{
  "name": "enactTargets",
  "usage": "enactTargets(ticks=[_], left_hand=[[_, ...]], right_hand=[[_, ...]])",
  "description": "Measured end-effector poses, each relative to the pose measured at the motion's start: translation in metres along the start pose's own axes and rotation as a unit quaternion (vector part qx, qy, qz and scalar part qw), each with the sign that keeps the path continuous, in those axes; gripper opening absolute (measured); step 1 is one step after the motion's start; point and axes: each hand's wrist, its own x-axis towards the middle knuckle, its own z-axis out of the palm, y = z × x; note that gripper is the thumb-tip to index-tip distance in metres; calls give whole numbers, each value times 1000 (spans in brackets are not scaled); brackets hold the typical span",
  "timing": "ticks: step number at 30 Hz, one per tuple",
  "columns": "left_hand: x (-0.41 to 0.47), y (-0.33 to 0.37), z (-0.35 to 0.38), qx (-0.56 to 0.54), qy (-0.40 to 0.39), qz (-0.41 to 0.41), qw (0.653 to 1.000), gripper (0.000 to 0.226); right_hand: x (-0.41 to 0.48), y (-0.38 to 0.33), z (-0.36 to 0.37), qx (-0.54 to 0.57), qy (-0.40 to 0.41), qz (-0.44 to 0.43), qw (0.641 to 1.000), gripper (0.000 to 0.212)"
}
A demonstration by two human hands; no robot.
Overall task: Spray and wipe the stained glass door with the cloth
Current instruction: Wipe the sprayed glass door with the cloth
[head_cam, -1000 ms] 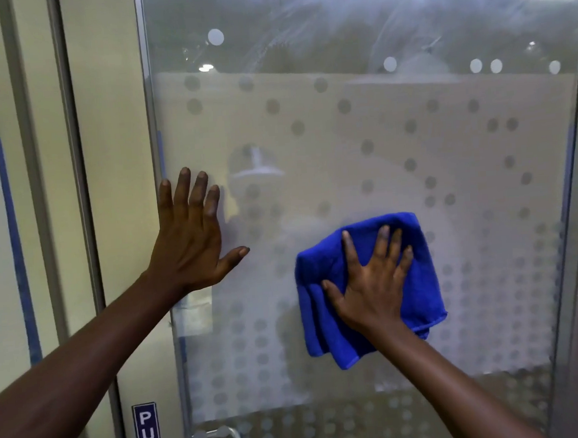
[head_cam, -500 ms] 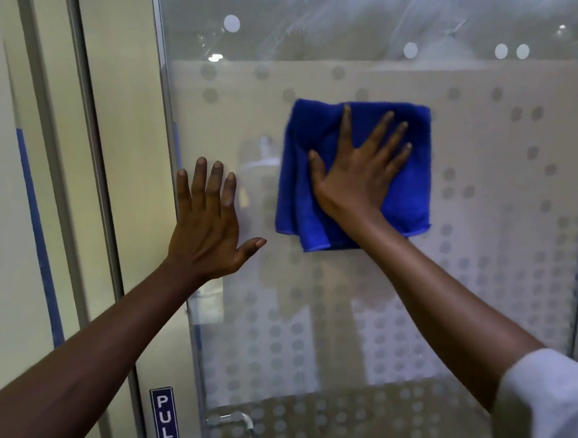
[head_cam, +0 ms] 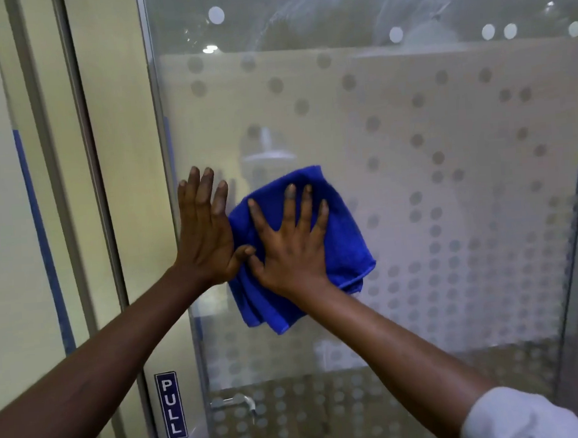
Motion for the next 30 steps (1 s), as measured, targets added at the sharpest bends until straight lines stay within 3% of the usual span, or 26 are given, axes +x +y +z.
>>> enactTargets(ticks=[16, 22, 30], left_hand=[[-65, 47, 20, 79, -153, 30, 985, 88], [-85, 48, 24, 118, -168, 35, 978, 88], [-58, 20, 9, 154, -134, 22, 979, 90]], right_hand=[[-116, 74, 37, -31, -50, -9, 998, 86], [-112, 123, 29, -44, -36, 67, 996, 89], [-11, 155, -18, 14, 36, 217, 975, 89]])
